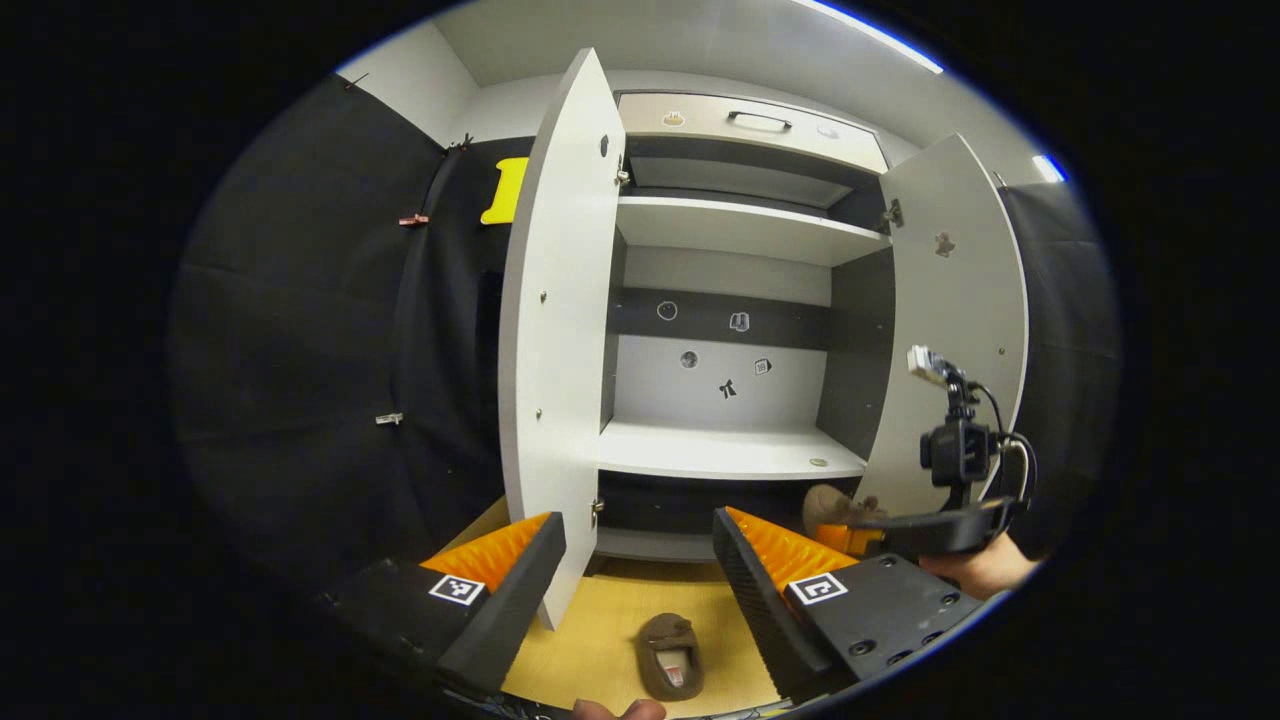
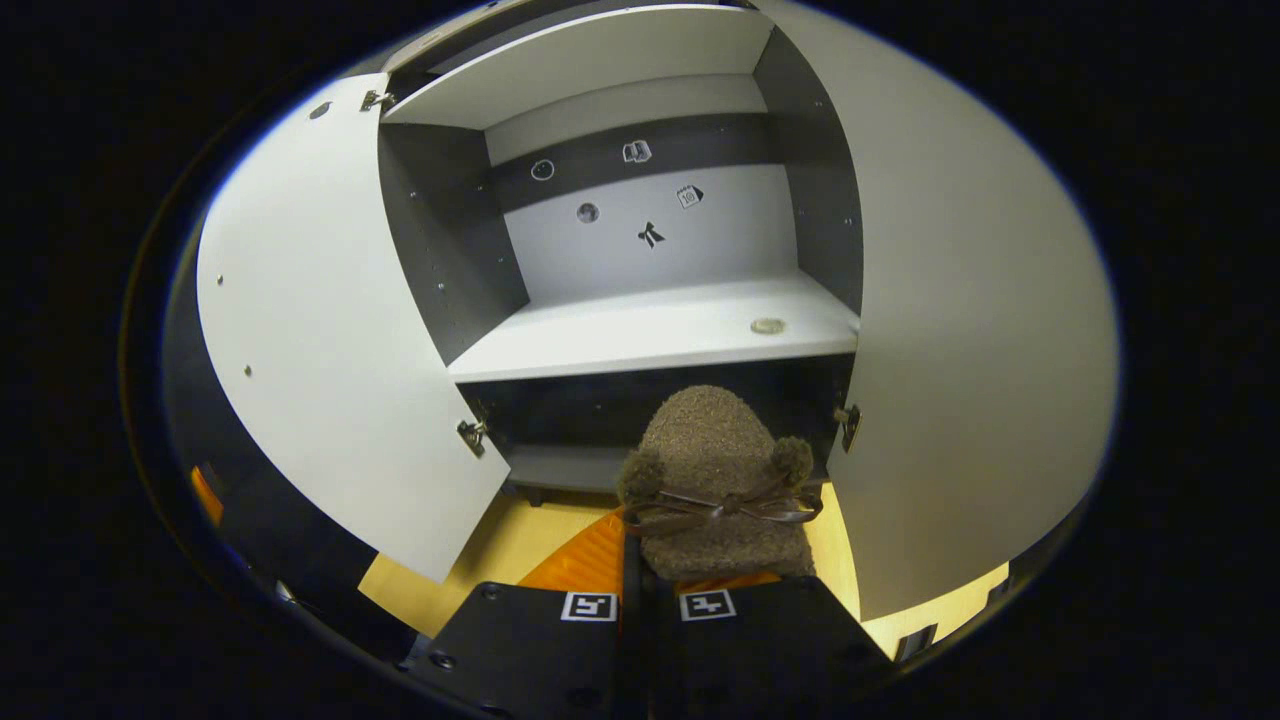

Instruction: Grab one shoe with the right hand and put it into the shoe cabinet, grab the other shoe with the left hand and put it into the shoe cabinet; then close the right door with the right hand and the left door with the left hand.

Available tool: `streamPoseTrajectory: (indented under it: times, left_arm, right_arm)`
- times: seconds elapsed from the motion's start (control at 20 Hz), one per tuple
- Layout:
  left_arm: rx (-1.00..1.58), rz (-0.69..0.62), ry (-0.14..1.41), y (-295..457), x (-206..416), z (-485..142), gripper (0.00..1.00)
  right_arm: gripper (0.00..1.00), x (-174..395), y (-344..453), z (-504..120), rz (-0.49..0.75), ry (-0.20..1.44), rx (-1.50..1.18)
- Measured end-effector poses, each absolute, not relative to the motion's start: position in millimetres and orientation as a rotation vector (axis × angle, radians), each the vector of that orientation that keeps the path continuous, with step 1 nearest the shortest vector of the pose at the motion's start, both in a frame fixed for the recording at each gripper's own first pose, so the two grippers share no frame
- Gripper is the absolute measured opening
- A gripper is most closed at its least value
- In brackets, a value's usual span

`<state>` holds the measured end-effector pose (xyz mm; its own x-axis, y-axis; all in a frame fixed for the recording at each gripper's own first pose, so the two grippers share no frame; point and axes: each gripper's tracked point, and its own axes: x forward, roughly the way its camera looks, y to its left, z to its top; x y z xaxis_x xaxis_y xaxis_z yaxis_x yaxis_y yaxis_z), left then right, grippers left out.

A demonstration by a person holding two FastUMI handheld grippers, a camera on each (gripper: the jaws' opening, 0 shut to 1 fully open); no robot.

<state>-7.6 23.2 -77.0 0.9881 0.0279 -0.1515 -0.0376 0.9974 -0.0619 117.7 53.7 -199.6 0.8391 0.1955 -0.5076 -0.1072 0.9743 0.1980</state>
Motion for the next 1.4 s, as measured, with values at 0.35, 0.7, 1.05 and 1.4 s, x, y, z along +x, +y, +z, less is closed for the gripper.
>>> streamPoseTrajectory:
  times: [0.35,0.7,1.05,1.4]
  left_arm:
    - [-0.064,0.027,0.134,20,-6,-75,0.95]
    - [-0.095,0.030,0.121,23,-2,-77,0.95]
    - [-0.121,0.028,0.153,21,13,-91,0.95]
    - [-0.096,0.032,0.172,20,20,-96,0.94]
  right_arm:
    - [0.08,202,52,-133,0.156,0.435,0.100]
    - [0.08,299,53,-122,0.130,0.433,0.121]
    - [0.08,383,57,-143,0.082,0.457,0.135]
    - [0.08,428,56,-190,0.031,0.509,0.133]
